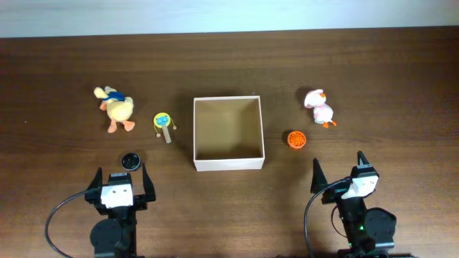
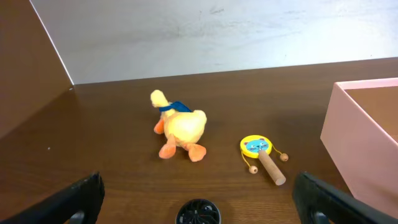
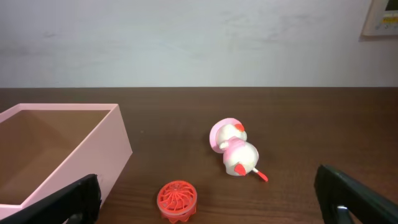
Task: Pack container
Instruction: 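Move the right gripper toward the white-pink duck toy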
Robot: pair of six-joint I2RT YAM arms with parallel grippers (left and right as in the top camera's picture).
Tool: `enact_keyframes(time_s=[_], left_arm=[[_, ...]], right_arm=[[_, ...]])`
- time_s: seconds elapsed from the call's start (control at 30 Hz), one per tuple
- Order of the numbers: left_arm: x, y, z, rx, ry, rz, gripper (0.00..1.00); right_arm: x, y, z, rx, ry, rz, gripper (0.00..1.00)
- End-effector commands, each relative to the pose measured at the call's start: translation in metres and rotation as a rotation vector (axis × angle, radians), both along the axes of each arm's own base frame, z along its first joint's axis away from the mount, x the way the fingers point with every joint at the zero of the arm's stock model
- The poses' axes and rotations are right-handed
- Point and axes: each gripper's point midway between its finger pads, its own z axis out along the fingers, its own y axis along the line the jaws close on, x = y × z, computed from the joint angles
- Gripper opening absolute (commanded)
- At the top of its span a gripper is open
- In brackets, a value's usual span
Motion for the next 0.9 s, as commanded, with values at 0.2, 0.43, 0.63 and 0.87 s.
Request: enact_keyframes(time_s=[0.2, 0.43, 0.63, 0.87], left_arm=[[0.0005, -0.0027, -0.0022, -0.006, -0.002, -0.013, 0.99], [0.0005, -0.0027, -0.0022, -0.006, -0.002, -0.013, 0.99], [0.0005, -0.0027, -0.0022, -0.006, -0.002, -0.013, 0.99], [0.0005, -0.0027, -0.0022, -0.006, -0.002, -0.013, 0.99]], right_arm=[[0.0, -0.0001, -0.0023, 0.003, -0.002, -0.003, 0.99], [0.0, -0.0001, -0.0026, 0.006, 0.0, -0.004, 0.99], [-0.0001, 0.0011, -0.0021, 0.007, -0.002, 0.003, 0.99], [-0.0009, 0.0065, -0.0017, 0.01, -0.002, 0.035, 0.99]])
